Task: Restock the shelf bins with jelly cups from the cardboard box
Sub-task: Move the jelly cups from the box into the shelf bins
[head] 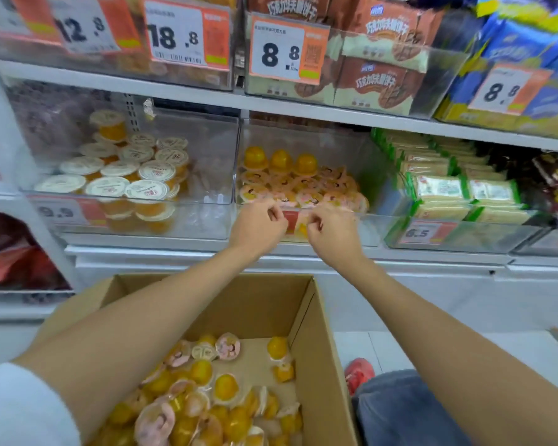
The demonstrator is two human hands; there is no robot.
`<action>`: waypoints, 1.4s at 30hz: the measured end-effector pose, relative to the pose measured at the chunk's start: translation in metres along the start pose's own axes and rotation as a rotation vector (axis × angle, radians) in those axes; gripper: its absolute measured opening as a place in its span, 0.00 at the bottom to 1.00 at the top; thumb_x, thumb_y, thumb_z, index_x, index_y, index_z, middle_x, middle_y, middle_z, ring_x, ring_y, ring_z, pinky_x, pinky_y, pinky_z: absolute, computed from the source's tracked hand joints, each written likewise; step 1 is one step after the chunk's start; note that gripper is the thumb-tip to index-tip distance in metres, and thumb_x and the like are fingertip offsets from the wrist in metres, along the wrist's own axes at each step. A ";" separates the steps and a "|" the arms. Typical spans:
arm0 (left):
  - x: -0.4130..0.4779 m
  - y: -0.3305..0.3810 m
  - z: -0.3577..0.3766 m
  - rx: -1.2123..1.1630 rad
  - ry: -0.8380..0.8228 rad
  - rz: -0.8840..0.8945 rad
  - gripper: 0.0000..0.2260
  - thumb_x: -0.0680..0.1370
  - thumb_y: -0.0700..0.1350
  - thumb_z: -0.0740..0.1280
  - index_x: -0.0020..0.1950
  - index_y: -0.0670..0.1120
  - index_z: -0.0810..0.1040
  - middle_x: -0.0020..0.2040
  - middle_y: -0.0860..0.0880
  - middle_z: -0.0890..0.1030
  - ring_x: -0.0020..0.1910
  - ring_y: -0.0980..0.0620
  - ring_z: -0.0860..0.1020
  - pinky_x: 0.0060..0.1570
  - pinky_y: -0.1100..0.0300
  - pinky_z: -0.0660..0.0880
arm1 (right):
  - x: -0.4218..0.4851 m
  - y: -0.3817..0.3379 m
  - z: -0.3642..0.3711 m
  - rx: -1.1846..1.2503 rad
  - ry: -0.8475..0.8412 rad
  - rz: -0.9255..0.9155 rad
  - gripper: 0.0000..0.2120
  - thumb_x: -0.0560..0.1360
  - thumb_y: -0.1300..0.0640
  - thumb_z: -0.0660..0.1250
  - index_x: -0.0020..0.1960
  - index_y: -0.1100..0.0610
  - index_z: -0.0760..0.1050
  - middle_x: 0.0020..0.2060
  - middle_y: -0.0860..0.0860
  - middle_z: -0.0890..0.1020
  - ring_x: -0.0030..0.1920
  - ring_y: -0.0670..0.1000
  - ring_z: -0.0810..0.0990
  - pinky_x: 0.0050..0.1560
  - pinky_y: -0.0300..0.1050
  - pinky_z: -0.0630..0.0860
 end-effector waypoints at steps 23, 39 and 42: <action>-0.148 -0.379 -0.010 0.685 -0.491 -0.842 0.38 0.72 0.55 0.73 0.74 0.42 0.61 0.69 0.40 0.69 0.68 0.41 0.68 0.65 0.49 0.69 | -0.188 0.038 0.386 0.419 -0.960 0.874 0.35 0.76 0.55 0.69 0.76 0.63 0.57 0.74 0.55 0.65 0.73 0.55 0.65 0.65 0.37 0.63; -0.142 -0.398 0.015 0.667 -0.166 -0.975 0.24 0.70 0.63 0.72 0.54 0.45 0.82 0.62 0.44 0.74 0.62 0.43 0.71 0.61 0.50 0.69 | -0.202 0.043 0.413 0.564 -0.729 1.205 0.24 0.64 0.56 0.80 0.46 0.54 0.65 0.55 0.55 0.78 0.58 0.56 0.78 0.61 0.51 0.75; -0.144 -0.388 0.014 0.615 -0.171 -0.886 0.21 0.71 0.61 0.72 0.56 0.48 0.83 0.60 0.46 0.76 0.61 0.44 0.72 0.61 0.52 0.69 | -0.195 0.040 0.403 0.596 -0.748 1.192 0.24 0.67 0.55 0.78 0.53 0.58 0.66 0.53 0.54 0.75 0.58 0.54 0.75 0.59 0.47 0.72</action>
Point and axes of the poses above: each hand's wrist, its own x-axis towards the middle knuckle, its own z-axis out of the palm, y = z × x, the point moved 4 cm from there along x, towards the middle knuckle
